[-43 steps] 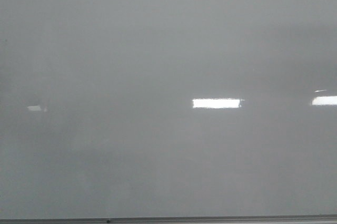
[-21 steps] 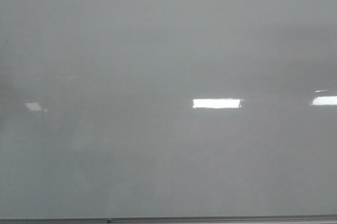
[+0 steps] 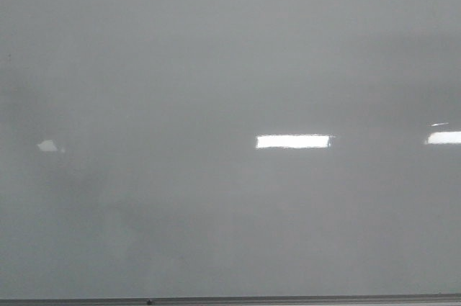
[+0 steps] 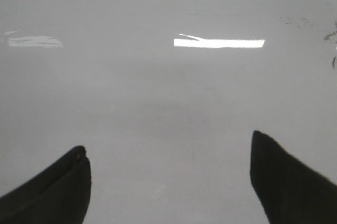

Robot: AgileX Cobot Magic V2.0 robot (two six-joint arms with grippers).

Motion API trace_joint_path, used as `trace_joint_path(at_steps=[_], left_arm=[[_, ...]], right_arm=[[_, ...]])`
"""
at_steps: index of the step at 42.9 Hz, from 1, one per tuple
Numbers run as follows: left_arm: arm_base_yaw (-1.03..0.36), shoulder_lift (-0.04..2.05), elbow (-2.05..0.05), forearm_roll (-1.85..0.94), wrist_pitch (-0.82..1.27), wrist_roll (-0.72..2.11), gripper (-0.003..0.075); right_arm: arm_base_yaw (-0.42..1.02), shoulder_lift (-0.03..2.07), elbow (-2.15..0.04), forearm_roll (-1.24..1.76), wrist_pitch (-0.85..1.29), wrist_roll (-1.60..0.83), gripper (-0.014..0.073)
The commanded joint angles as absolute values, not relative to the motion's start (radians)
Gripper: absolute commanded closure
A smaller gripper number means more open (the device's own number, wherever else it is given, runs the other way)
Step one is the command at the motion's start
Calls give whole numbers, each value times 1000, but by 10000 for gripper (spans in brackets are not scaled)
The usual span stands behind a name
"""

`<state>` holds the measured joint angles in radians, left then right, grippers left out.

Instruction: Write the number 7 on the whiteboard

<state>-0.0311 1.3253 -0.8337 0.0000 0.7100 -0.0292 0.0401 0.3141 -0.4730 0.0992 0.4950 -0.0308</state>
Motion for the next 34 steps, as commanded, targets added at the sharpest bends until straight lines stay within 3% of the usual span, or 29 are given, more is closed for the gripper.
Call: trace_joint_path(at_steps=[1,15,27,34], left_arm=[[-85,1291,-948,-16,874,69,639],[-443,1163,-996,-165,844,549,639],[-775,1072,-996,-184,846,730,639],[-872,1070,-996,-184,840,730,639]], right_arm=[[38,349,-505,97,445,-32,-39],[130,502,-599,117,582,-97,-39],[390,741,-777,376,776,-458,-39],[545,875,-868,539,835,-647,-39]])
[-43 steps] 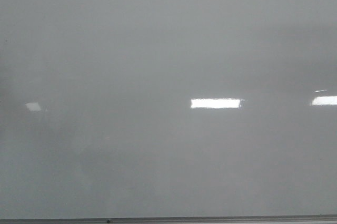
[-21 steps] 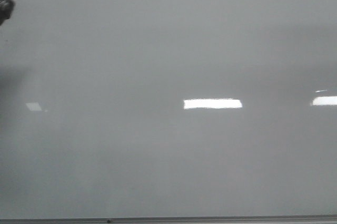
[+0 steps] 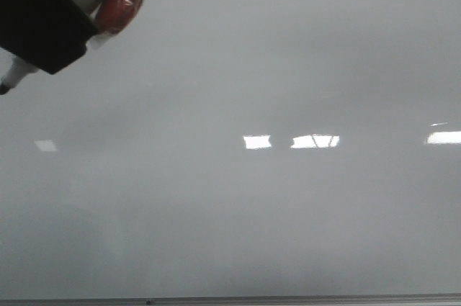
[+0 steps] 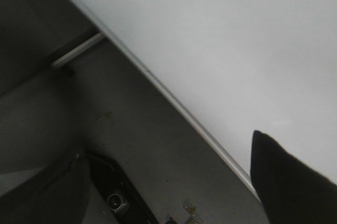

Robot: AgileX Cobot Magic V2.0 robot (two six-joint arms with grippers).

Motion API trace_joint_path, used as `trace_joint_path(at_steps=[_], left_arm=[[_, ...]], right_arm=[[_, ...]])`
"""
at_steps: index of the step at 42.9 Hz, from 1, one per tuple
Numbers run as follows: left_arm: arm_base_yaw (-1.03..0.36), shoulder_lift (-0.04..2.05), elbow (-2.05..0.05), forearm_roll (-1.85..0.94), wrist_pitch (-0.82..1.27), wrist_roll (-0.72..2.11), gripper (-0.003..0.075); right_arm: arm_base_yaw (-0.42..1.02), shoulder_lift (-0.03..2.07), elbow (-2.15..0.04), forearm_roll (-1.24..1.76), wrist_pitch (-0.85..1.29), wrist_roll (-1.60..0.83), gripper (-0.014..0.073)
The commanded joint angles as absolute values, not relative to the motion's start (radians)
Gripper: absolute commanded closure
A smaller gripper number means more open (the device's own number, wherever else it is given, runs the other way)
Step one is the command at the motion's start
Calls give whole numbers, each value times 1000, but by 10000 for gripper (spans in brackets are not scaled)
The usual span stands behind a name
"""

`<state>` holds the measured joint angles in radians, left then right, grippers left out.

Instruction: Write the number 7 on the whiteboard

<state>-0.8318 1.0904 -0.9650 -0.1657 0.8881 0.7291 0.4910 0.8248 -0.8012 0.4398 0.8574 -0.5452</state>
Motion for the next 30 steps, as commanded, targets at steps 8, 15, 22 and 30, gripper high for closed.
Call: trace_joint_path(at_steps=[8,15,22,30], left_arm=[[-919,1070,-996,-182,838,730,639],[-919,1070,-996,-182,838,730,639],[-919,1070,-996,-182,832,730,639],[-919,1070,-996,-180,832,730,639]], right_arm=[[686,1008,-979,602,799,-727,-39],[768,1108,-1068,603,800,-730,-39],[812,1180,-1110,603,795,-730,-39],[818,1204,-1125,617,787,-730,-31]])
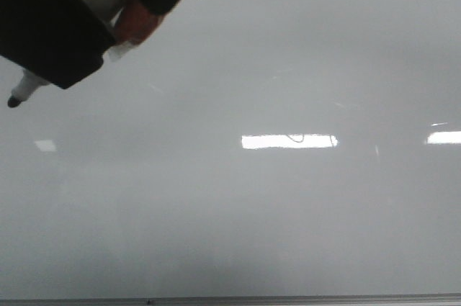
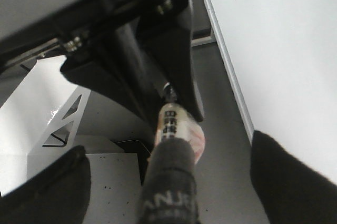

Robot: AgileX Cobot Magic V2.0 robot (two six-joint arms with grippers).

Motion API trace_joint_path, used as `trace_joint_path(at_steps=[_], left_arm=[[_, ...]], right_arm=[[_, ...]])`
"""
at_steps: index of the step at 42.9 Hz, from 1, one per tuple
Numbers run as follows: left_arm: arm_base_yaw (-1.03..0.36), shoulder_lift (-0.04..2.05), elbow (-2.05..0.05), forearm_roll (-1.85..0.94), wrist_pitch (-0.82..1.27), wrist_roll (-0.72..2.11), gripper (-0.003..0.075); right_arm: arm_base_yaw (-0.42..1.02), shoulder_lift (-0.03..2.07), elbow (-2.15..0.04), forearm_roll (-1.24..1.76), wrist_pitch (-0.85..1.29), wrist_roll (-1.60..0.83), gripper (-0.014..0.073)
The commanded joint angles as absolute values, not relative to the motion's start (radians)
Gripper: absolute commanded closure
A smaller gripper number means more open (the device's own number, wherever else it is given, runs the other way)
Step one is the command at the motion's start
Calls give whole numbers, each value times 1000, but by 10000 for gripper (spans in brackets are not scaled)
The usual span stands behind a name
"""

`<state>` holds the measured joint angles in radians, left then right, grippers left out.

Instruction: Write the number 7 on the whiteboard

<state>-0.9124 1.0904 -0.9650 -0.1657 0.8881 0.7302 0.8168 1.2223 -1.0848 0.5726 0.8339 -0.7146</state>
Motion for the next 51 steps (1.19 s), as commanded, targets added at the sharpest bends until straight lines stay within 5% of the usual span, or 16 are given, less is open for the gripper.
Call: trace_joint_path(at_steps=[1,19,22,27,31,35,49,51], left_arm=[[-919,1070,-996,-180,832,730,639],[-919,1070,-996,-178,735,730,616],[-919,1070,-996,-178,728,728,537],[-919,1065,-996,-178,745,721,304],[-919,1036,-977,-178,746,721,194],[-919,980,-940,-176,706,721,258],[-919,603,-678,-235,689,619,731],[-919,551,-637,-261,667,617,741]], right_arm=[[818,1204,-1125,621,786,-730,-15],[818,1204,-1125,640,810,-730,603],[818,1204,-1125,640,805,-730,667],[817,1204,-1125,638,781,-730,662],[810,1204,-1125,627,748,-730,662],[783,1204,-1122,619,717,-730,662],[607,1127,-976,628,449,-730,662],[590,1106,-936,640,395,-730,662]])
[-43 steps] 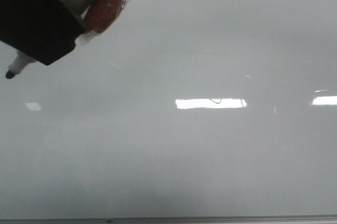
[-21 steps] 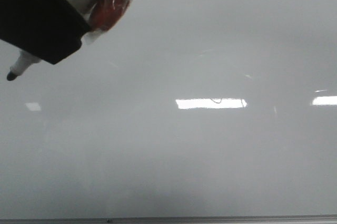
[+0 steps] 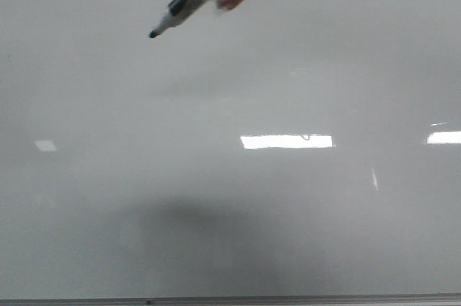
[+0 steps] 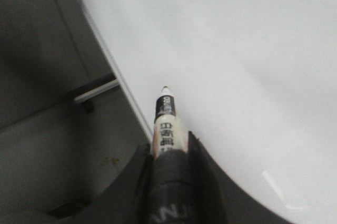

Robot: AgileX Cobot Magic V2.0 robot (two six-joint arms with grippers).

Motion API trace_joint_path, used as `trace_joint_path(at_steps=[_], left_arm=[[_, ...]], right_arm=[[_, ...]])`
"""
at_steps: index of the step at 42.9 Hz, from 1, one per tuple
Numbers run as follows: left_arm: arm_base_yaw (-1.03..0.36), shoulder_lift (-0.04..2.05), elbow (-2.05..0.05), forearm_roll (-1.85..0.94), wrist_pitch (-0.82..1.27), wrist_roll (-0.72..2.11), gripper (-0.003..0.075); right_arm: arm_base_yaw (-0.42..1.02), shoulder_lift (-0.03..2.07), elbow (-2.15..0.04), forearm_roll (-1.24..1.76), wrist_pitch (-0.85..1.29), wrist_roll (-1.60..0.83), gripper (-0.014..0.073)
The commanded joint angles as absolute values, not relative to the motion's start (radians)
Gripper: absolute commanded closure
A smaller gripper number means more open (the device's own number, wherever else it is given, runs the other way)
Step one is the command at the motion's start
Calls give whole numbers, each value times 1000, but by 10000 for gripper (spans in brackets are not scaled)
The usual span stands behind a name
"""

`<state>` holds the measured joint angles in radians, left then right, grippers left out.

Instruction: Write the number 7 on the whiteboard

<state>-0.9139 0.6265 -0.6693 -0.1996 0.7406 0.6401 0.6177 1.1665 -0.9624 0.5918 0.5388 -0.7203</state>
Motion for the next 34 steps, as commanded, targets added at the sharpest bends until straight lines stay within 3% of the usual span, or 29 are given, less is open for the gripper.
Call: trace_joint_path(at_steps=[1,8,25,34], left_arm=[[-919,526,-621,-275,654,617,741],[-919,426,-546,-357,614,617,741],[-919,414,-547,-378,602,617,741],[-919,414,-547,-378,602,617,741]], right_arm=[[584,1099,-919,647,374,-730,662],[571,1071,-819,676,257,-730,662],[571,1088,-821,722,247,-730,662],[571,1238,-933,747,258,-730,662]])
